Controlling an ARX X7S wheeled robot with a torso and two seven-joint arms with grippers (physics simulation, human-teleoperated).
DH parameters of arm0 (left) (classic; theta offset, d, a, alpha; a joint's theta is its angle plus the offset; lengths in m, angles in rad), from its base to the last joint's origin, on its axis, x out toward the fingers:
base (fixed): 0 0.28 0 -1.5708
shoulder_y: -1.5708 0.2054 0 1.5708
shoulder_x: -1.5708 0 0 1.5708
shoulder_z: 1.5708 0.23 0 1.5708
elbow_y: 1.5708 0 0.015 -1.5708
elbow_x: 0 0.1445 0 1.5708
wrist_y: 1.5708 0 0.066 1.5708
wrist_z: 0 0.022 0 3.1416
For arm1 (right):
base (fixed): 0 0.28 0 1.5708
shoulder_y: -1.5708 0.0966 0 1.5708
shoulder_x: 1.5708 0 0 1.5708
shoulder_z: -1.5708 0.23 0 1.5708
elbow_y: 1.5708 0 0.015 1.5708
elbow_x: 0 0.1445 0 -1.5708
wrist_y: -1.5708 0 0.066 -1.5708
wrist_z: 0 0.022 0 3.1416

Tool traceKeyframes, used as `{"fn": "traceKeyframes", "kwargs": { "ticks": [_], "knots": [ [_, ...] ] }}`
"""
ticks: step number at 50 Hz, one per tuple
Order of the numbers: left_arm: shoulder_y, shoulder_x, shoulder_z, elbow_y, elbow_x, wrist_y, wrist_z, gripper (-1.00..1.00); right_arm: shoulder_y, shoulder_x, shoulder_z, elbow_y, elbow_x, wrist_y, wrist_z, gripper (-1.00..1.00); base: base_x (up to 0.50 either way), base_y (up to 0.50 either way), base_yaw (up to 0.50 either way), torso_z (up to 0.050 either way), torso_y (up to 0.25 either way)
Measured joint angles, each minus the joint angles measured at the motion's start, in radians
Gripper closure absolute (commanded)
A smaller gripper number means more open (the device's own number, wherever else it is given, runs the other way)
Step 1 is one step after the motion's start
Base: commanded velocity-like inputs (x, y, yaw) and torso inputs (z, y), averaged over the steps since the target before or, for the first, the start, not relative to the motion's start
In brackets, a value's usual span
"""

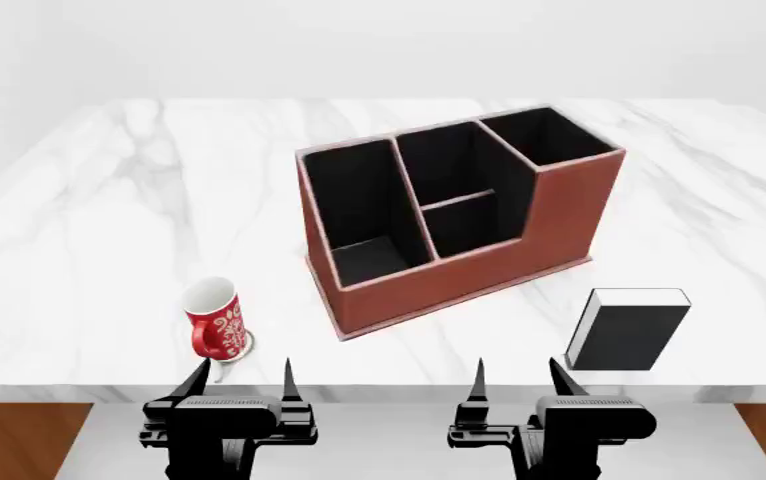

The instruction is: Pick up the book and place it in the left compartment of the caddy.

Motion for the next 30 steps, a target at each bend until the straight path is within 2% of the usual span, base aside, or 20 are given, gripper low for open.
{"fn": "traceKeyframes", "kwargs": {
  "ticks": [13,30],
  "knots": [
    [-0.002,-0.027,0.035,-0.005,-0.014,0.002,-0.033,-1.0,-0.003,0.027,-0.038,0.002,0.015,-0.011,0.032,-1.0,0.0,-0.02,0.0,0.0,0.0],
    [-0.006,-0.059,0.072,-0.01,-0.039,0.004,-0.073,-1.0,-0.005,0.061,-0.078,-0.006,0.054,-0.02,0.053,-1.0,0.0,-0.5,0.0,0.0,0.0]
  ]
}}
